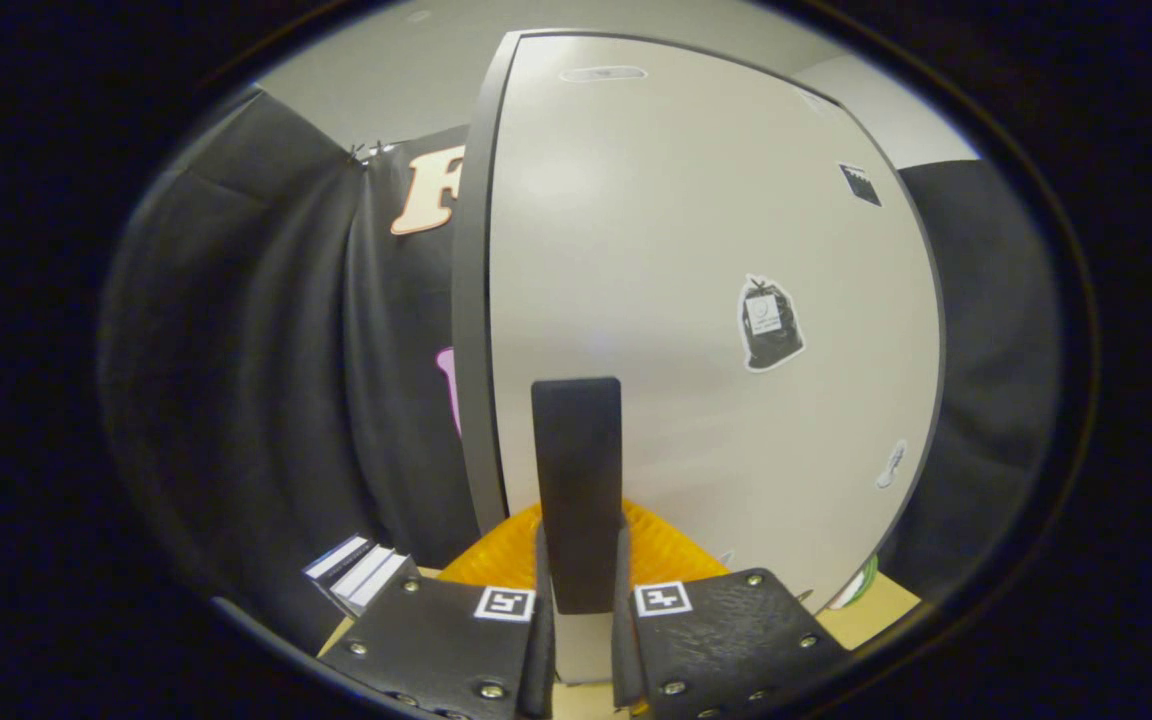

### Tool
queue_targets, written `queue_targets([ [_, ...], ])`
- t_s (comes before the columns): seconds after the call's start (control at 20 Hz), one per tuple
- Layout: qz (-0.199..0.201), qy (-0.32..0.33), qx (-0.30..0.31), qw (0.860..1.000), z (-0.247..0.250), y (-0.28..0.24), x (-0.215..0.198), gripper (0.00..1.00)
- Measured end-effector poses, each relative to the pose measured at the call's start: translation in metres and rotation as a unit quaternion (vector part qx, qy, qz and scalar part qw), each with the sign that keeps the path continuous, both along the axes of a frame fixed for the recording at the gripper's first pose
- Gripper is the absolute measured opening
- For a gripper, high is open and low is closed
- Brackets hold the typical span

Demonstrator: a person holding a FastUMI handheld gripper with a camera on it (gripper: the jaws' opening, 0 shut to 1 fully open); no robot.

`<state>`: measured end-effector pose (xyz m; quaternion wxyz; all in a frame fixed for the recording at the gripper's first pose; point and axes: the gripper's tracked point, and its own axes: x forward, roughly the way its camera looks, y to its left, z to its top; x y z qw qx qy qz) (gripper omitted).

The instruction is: Open the shoe cabinet door, grab the shoes and put them into the shoe cabinet, then close the shoe cabinet door.

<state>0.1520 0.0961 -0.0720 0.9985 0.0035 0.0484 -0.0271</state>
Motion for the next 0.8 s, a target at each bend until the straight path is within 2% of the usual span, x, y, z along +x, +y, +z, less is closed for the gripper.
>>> queue_targets([
  [0.35,0.014,0.005,0.0,1.0,-0.001,-0.001,-0.006,0.22],
  [0.8,0.034,0.007,-0.001,0.999,0.002,-0.009,-0.045,0.22],
])
